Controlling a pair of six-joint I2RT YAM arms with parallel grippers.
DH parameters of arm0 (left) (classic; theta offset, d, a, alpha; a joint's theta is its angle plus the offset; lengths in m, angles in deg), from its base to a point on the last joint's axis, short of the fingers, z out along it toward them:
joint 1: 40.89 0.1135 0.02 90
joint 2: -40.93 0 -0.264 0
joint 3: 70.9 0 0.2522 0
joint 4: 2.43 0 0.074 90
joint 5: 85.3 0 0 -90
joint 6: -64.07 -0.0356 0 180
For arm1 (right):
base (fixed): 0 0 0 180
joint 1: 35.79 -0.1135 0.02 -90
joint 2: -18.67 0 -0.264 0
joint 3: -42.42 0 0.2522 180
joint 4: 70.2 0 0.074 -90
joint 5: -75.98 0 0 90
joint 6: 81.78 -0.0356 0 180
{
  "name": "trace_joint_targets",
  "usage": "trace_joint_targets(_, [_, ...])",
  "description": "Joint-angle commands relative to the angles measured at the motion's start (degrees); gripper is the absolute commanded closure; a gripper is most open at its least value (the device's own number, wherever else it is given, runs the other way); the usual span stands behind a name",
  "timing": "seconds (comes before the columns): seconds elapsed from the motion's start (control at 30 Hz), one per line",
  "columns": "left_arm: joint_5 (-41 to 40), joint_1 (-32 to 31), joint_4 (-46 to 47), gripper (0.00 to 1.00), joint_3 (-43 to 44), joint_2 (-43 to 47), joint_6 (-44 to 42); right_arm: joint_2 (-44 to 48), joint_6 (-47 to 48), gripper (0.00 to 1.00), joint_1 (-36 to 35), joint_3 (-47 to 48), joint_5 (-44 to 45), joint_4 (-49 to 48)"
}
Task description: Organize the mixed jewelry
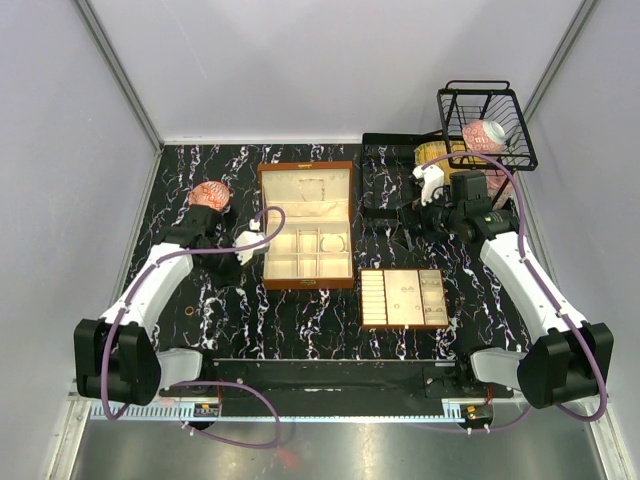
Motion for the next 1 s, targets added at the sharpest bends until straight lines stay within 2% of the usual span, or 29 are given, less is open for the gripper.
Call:
trace_joint_targets(0.0, [11.3,-0.2,-5.6,1.00,7.3,1.7,2.7,0.6,0.6,0.00,-0.4,1.2,-5.0,-0.2])
trace_joint_targets(0.17, [19.0,-3.0,-9.5,1.00,14.6,2.7,5.9,-0.6,1.4,0.00,-0.5,5.5,-13.0,3.0])
trace_joint_targets(0.3, [21.8,-8.4,-10.1,1.00,18.5,4.0,9.3,-2.0,3.2,0.00,-1.5,11.7,-16.5,8.5])
trace_joint_targets(0.57, [27.6,-16.0,-9.9,1.00,27.6,2.9,17.3,-1.3,6.3,0.02,-6.2,17.2,-27.1,7.3])
trace_joint_targets(0.7, [29.8,-18.2,-9.5,1.00,30.6,2.1,20.1,-0.9,11.8,0.05,-11.2,16.6,-26.2,6.7])
trace_joint_targets(0.97, [32.8,-21.3,-12.1,1.00,36.9,1.2,23.6,0.1,20.2,0.11,-23.6,17.1,-15.6,5.5])
